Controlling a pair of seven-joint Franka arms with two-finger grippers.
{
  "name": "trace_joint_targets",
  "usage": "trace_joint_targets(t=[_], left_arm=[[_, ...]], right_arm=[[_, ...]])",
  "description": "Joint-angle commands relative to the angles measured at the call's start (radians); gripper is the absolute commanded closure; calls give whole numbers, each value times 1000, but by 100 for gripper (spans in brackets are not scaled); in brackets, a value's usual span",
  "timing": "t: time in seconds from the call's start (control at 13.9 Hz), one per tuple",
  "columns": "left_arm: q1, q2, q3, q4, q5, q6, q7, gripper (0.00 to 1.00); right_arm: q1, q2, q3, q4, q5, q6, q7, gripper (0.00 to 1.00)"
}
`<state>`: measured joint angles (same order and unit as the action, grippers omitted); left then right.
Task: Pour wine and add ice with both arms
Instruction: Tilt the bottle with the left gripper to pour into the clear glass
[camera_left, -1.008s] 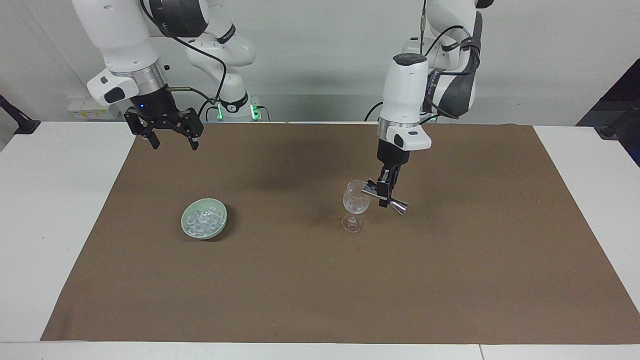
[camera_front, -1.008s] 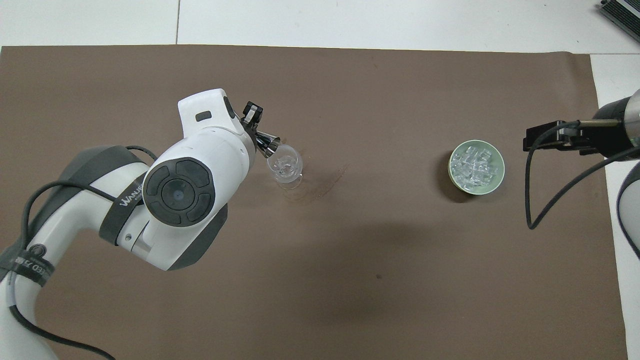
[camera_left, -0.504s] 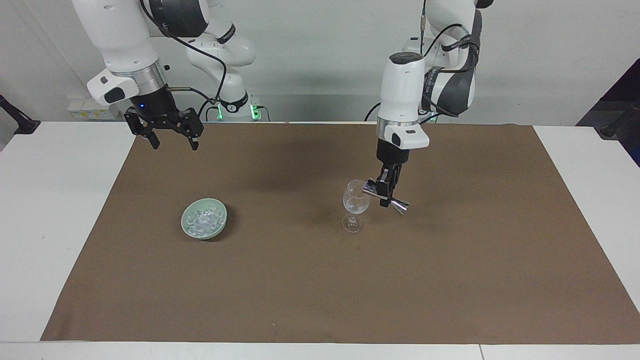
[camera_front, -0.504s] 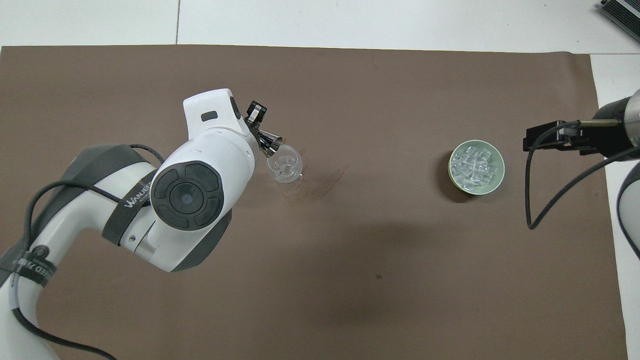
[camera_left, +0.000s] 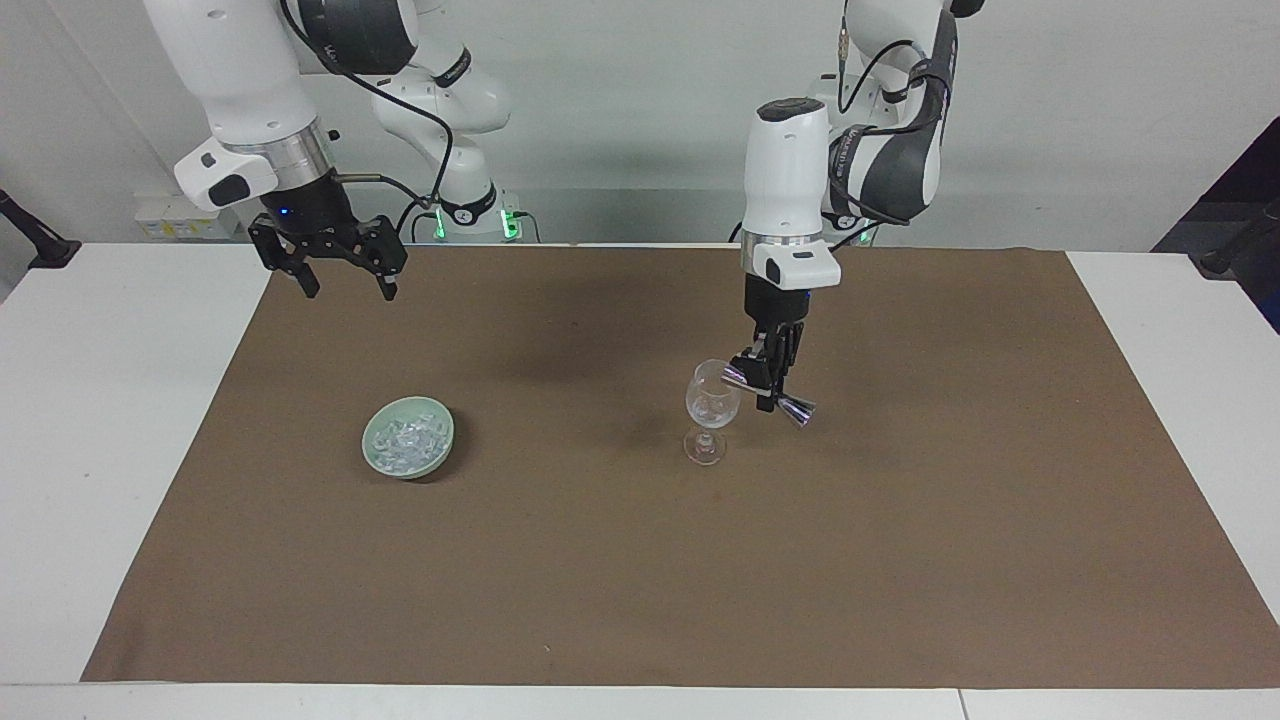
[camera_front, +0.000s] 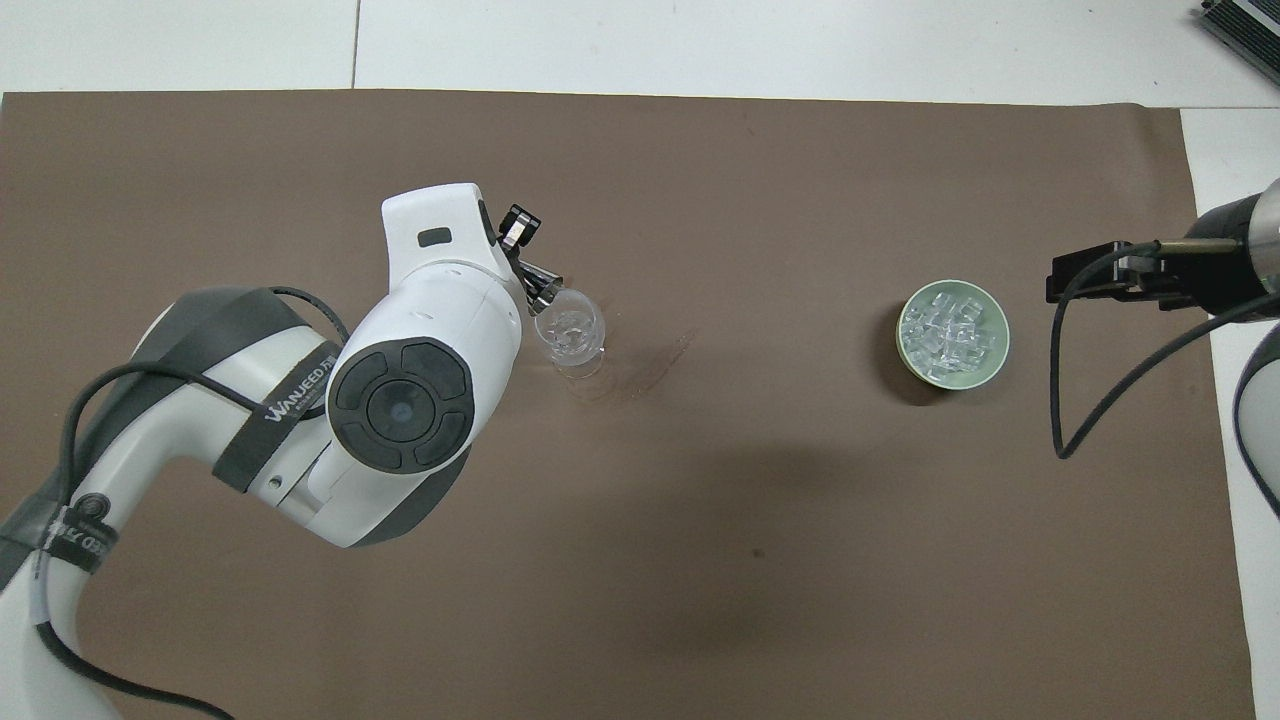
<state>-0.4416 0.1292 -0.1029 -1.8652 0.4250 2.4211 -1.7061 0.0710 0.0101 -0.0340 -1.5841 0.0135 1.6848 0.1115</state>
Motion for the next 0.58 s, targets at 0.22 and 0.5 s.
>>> trace_joint_targets(t=[0.22,0.5], left_arm=[[-13,21,17,43,35,-4,-12,100],[-13,38,15,67,52,-5,-12,100]], right_arm=[[-8,-10,5,-11,6,-1,11,0],[-8,-10,5,-11,6,-1,11,0]])
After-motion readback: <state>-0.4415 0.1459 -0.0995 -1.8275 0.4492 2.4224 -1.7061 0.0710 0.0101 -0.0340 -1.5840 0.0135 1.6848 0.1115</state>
